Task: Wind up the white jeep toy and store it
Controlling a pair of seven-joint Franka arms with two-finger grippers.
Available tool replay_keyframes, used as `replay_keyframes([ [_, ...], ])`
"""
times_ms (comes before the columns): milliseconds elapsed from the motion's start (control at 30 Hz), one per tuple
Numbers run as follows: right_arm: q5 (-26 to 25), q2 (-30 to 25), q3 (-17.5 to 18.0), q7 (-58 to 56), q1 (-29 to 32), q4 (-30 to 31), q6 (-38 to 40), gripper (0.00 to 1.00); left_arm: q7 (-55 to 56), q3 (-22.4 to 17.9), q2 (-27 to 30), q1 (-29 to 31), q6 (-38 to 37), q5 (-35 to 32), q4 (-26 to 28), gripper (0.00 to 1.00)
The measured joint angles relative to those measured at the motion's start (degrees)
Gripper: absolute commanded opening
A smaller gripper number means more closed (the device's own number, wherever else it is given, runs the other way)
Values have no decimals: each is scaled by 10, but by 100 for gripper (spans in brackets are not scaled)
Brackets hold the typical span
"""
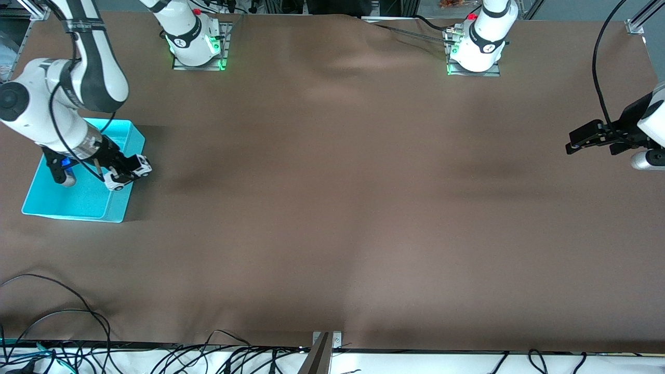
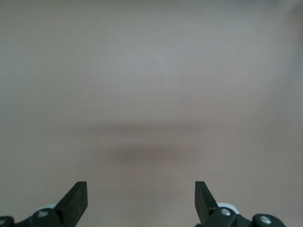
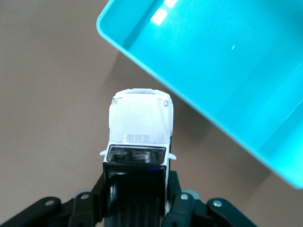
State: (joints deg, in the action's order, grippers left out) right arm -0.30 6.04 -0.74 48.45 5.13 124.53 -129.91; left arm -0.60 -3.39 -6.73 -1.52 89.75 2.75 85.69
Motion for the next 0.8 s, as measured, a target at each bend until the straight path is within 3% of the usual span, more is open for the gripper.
replay_keyframes([
  [300, -17, -1, -81, -212, 5, -8, 45, 0, 0, 0, 0, 0, 0, 0, 0, 100],
  [801, -54, 39, -165, -454, 9, 6, 57, 0, 0, 0, 0, 0, -1, 0, 0, 100],
])
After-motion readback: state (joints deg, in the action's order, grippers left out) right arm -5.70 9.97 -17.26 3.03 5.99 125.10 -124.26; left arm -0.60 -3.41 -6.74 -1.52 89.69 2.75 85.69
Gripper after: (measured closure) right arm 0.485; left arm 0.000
